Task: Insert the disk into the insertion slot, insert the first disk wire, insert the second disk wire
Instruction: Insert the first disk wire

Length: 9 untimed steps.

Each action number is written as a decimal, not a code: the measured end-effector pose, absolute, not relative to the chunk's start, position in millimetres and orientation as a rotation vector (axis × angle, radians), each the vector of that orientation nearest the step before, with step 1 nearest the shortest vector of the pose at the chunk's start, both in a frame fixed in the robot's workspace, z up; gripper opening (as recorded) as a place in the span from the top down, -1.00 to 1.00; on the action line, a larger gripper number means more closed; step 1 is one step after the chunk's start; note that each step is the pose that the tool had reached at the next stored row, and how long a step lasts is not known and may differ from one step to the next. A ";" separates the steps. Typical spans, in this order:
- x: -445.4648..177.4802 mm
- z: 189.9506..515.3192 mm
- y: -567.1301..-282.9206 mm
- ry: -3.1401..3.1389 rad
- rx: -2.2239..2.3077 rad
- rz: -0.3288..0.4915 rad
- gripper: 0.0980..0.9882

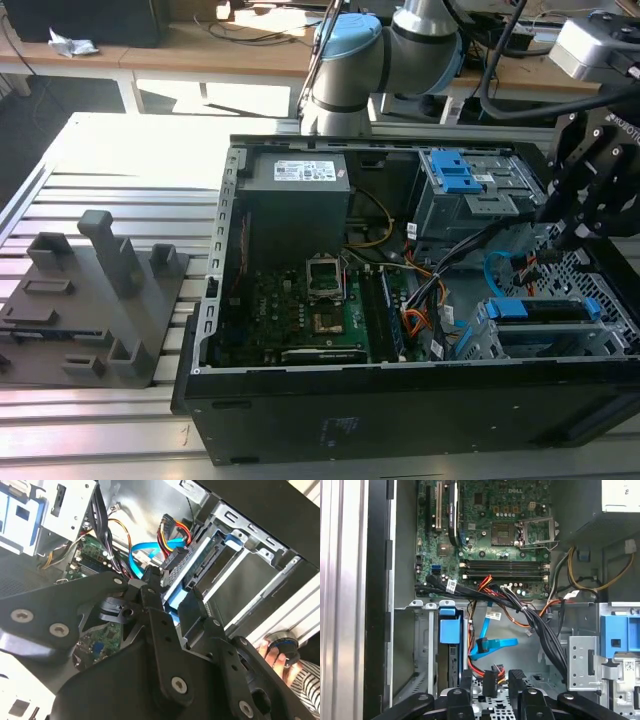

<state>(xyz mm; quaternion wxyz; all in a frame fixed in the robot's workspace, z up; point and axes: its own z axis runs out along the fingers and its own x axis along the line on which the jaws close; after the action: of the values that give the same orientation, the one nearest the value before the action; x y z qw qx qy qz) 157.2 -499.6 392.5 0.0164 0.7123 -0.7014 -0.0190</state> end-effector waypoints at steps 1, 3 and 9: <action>157.6 389.9 -497.9 -2.181 2.215 -0.060 0.28; 158.5 385.1 -494.4 -2.180 2.214 -0.061 0.28; 164.7 370.6 -487.9 -2.196 2.187 -0.056 0.28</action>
<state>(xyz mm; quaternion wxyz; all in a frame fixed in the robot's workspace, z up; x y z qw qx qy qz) 164.7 -487.9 370.6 0.0211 0.7053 -0.7083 -0.0181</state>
